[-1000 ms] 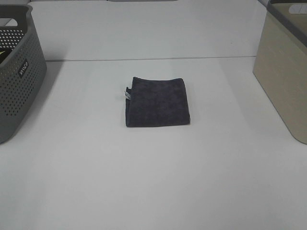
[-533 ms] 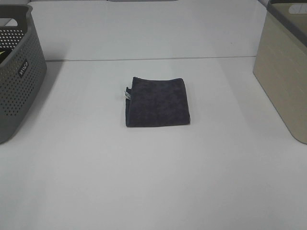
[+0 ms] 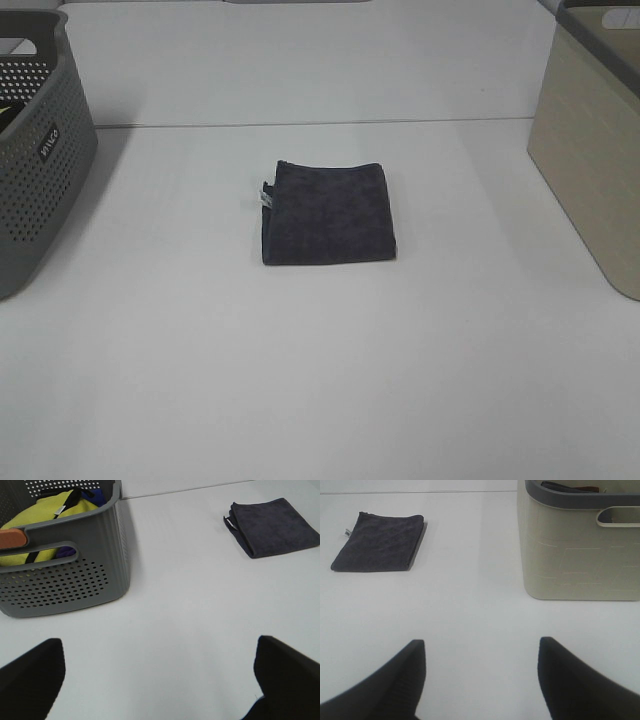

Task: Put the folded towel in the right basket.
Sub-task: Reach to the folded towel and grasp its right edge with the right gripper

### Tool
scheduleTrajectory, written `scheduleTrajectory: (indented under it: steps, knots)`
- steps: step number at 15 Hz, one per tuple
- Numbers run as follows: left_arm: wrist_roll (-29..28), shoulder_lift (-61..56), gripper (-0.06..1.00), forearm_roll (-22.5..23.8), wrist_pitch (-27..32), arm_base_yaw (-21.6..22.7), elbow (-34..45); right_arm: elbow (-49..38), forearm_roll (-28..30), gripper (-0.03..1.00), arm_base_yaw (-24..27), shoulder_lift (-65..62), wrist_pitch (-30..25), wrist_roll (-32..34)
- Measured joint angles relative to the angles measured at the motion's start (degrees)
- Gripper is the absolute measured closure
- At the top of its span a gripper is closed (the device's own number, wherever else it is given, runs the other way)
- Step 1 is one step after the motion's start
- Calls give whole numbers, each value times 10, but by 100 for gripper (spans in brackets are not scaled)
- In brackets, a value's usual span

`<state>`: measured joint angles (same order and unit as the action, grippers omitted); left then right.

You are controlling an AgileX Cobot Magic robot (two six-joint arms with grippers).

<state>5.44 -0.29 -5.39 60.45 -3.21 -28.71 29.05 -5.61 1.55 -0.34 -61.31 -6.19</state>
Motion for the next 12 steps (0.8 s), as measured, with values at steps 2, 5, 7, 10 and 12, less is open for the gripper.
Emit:
scheduleTrajectory:
  steps: [2, 5, 7, 10, 12]
  knots:
    - [0, 0, -3, 0, 0, 0, 0, 0, 0, 35, 0, 0, 0, 0]
    - [0, 0, -3, 0, 0, 0, 0, 0, 0, 35, 0, 0, 0, 0]
    - [0, 0, -3, 0, 0, 0, 0, 0, 0, 35, 0, 0, 0, 0]
    - [0, 0, -3, 0, 0, 0, 0, 0, 0, 35, 0, 0, 2, 0]
    - [0, 0, -3, 0, 0, 0, 0, 4, -1, 35, 0, 18, 8, 0]
